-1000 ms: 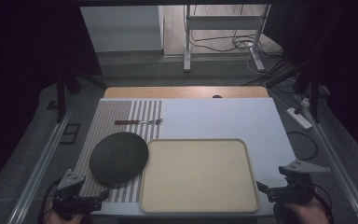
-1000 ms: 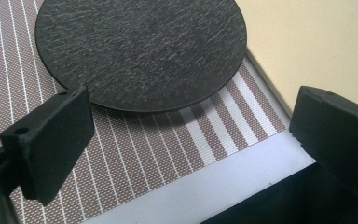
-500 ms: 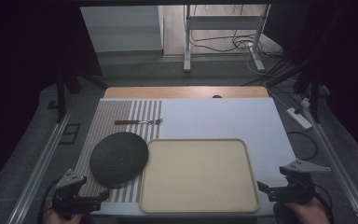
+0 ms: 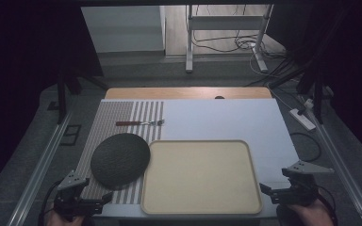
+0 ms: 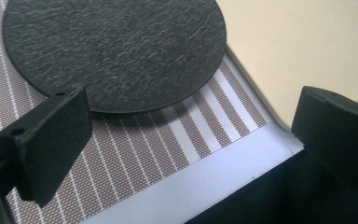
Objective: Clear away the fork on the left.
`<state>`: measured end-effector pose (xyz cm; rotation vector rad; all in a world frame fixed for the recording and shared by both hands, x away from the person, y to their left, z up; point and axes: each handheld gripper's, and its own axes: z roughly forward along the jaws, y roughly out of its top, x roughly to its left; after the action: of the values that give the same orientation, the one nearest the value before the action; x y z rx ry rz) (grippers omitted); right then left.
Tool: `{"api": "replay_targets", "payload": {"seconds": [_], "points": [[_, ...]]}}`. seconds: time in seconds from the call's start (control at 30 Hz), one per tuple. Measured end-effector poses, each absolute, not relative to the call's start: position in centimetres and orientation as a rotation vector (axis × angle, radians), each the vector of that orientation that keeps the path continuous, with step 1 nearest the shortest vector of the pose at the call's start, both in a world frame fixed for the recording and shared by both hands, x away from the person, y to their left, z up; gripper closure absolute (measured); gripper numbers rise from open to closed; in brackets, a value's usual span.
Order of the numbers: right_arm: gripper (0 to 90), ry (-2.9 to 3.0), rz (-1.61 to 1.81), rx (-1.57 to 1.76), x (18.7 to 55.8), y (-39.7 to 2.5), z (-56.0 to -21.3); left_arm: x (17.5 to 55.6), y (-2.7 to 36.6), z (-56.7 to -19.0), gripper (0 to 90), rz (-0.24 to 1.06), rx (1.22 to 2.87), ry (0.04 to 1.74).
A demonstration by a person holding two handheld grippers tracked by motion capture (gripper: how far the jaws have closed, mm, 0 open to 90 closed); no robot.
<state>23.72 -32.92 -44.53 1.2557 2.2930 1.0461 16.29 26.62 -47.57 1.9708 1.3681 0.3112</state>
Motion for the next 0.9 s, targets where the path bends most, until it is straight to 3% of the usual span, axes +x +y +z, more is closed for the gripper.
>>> {"api": "replay_targets", "payload": {"seconds": [0.9], "points": [[0.0, 2.308, 1.039, 1.243, 23.7, -32.8, -44.6, 20.2, 26.2, -47.3, 0.0, 0.242, 1.995, 1.26]]}}
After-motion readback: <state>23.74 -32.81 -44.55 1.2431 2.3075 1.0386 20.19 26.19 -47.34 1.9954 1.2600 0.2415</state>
